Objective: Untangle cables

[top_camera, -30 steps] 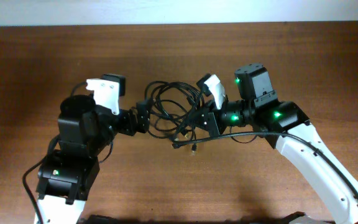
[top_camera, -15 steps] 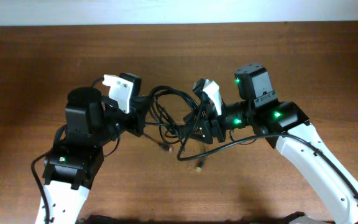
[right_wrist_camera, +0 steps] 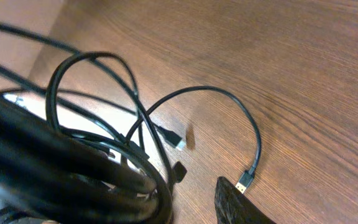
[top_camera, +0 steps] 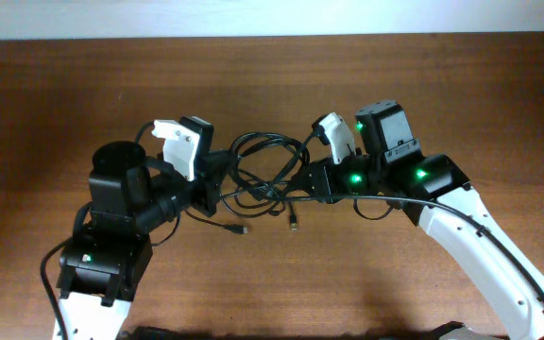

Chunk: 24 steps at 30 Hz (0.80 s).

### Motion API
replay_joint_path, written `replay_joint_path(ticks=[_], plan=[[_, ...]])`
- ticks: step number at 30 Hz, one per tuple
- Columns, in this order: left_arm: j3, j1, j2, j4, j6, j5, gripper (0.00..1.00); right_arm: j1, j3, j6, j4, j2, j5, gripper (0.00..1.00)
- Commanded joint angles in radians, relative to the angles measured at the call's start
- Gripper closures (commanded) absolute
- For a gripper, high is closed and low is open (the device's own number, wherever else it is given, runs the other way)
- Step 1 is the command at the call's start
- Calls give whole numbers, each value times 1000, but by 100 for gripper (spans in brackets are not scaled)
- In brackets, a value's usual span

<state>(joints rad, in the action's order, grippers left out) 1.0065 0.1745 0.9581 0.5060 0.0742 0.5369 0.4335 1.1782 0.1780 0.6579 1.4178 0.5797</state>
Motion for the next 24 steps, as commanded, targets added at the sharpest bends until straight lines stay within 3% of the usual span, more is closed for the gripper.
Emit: replay_joint_path(ticks=[1, 4, 9, 11, 15, 20, 24], plan=[[16, -1, -19, -11, 0, -2, 100, -2, 2, 42, 1, -2, 31, 60], [16, -1, -19, -26, 148, -118, 100, 1, 2, -112, 3, -2, 224, 59], [16, -1, -19, -95, 320, -46, 100, 46, 2, -175, -4, -2, 231, 41], [16, -1, -19, -139, 382, 14, 100, 58, 2, -173, -26, -2, 183, 41], [16, -1, -19, -204, 386, 202, 100, 57, 2, -14, -33, -2, -80, 41], [16, -1, -19, -266, 454, 323, 100, 57, 2, 0, -48, -2, -219, 39], [16, -1, -34, -296, 456, 358, 100, 57, 2, 278, 24, -2, -619, 37]])
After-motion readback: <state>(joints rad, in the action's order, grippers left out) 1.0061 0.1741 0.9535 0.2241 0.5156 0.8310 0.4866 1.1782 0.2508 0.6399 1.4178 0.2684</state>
